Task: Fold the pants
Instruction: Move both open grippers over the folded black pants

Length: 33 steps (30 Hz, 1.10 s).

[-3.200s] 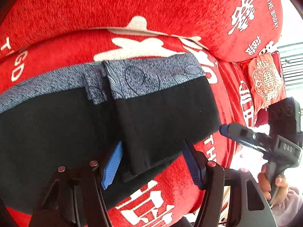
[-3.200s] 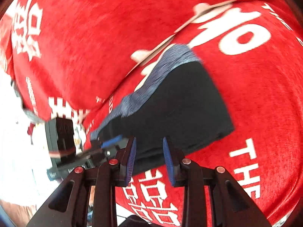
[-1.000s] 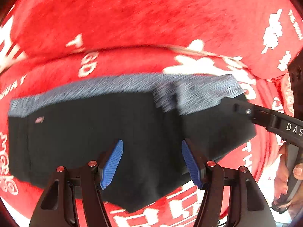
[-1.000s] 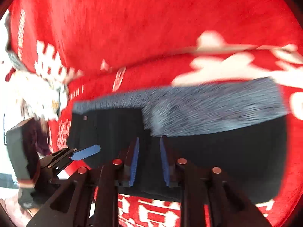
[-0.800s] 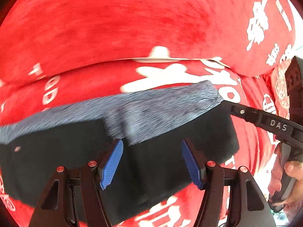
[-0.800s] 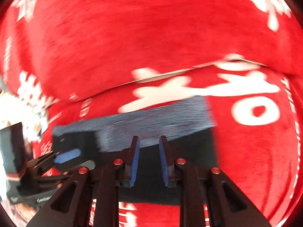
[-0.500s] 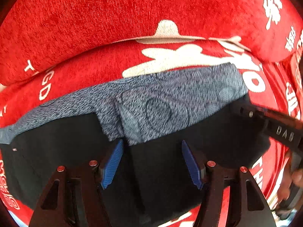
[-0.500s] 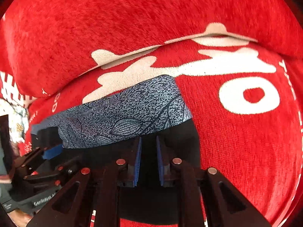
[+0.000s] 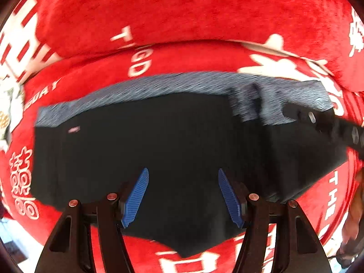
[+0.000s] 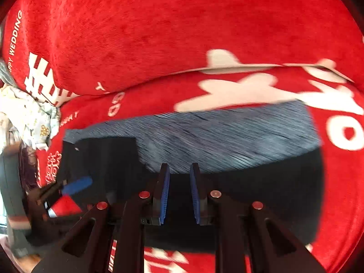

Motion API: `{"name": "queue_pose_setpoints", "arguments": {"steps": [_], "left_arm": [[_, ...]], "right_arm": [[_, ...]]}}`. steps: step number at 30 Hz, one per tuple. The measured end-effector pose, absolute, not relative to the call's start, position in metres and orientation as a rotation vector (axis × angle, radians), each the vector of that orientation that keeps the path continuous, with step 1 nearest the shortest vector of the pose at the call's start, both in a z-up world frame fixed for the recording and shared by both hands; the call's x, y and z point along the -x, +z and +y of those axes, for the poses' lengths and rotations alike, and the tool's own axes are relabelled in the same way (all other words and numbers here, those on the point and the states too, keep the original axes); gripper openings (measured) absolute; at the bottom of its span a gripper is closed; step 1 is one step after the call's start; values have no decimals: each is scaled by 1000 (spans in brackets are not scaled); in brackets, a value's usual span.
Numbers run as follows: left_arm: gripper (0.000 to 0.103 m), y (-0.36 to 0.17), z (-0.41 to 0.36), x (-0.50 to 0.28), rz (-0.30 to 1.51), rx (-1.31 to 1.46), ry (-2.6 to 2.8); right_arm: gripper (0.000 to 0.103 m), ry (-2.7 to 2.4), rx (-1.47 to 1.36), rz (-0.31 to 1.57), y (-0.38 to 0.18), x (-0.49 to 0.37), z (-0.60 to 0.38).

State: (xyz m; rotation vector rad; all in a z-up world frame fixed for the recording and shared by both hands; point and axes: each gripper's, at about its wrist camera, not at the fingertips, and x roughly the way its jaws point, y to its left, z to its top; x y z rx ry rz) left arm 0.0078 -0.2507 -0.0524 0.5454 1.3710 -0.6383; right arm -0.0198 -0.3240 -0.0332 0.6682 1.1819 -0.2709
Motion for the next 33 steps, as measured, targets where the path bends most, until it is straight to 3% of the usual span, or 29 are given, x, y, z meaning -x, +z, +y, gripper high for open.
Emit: {"name": "queue_pose_setpoints", "arguments": {"steps": [4,11,13,14,15,19,23,25,26,33], "left_arm": [[65,-53,-222,-15,1392,-524,-605],[65,-56,-185,-25,1436,-495,-556],[65,-54,-175,-27,1443,-484,-552],[65,-53,-169,-28,1442,-480,-549],[65,-53,-168,-28,1442,-480,-547],[65,-52,-154,-29,1455,-486,-543],[65,-52,-138,-32,1461,-484,-527],[83,-50,-130,-32,1457,-470,-519],[97,-48,-124,-33,1453,-453,-514],[100,-49,-95,-37,1484,-417,-499]], "right_arm": [[23,-250,-716,1242,-60,0,-306],[26,-169,-606,1297,-39,7,-259],[36,-161,-597,1311,-33,13,-244],[49,-162,-595,1316,-31,16,-240],[55,-162,-593,1320,-29,19,-233],[56,-166,-585,1360,-27,28,-216],[63,-176,-613,1401,-33,35,-209],[64,-181,-610,1416,-35,36,-202],[65,-183,-607,1424,-36,37,-199],[80,-183,-576,1463,-37,34,-181]]}}
